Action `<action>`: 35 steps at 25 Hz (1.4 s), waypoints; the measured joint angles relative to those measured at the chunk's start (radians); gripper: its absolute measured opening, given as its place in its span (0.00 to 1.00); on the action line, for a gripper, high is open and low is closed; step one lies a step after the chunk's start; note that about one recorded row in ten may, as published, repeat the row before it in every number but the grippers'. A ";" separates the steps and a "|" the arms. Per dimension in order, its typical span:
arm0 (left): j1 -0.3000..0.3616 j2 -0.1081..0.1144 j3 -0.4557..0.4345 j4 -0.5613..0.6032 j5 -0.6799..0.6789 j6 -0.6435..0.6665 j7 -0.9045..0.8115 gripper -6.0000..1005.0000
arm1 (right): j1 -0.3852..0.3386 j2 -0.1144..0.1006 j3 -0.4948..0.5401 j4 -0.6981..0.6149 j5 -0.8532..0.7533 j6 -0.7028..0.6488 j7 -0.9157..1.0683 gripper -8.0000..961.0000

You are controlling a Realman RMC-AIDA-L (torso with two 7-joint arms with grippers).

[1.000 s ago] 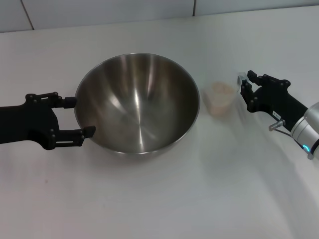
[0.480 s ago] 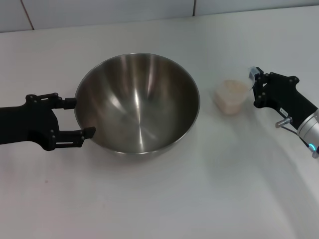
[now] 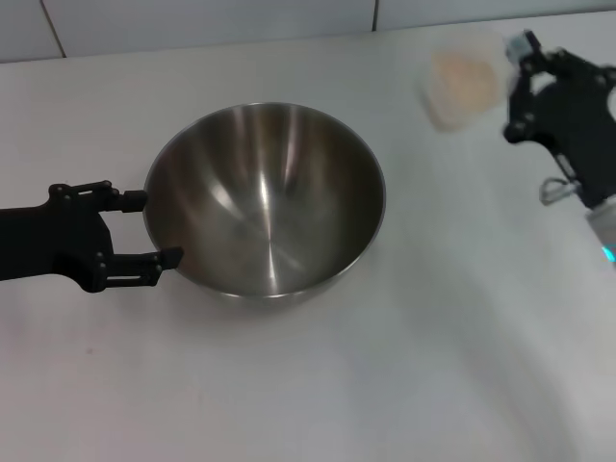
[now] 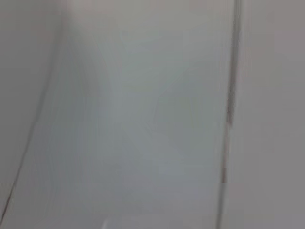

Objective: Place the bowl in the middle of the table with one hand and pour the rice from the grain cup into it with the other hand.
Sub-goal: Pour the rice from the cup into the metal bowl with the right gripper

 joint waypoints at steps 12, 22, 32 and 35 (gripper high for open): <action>-0.003 0.000 0.001 0.015 0.000 0.016 0.000 0.83 | 0.048 0.006 -0.013 0.334 -0.022 0.149 -1.327 0.01; -0.004 0.000 0.001 0.018 0.000 0.017 0.000 0.83 | 0.041 0.007 -0.006 0.332 -0.231 0.152 -1.736 0.01; -0.013 0.001 0.001 0.018 0.000 0.019 0.000 0.83 | 0.049 0.007 -0.024 0.346 -0.251 0.221 -2.210 0.01; -0.017 0.001 0.002 0.018 0.000 0.022 0.000 0.83 | 0.049 0.008 -0.024 0.353 -0.285 0.237 -2.300 0.01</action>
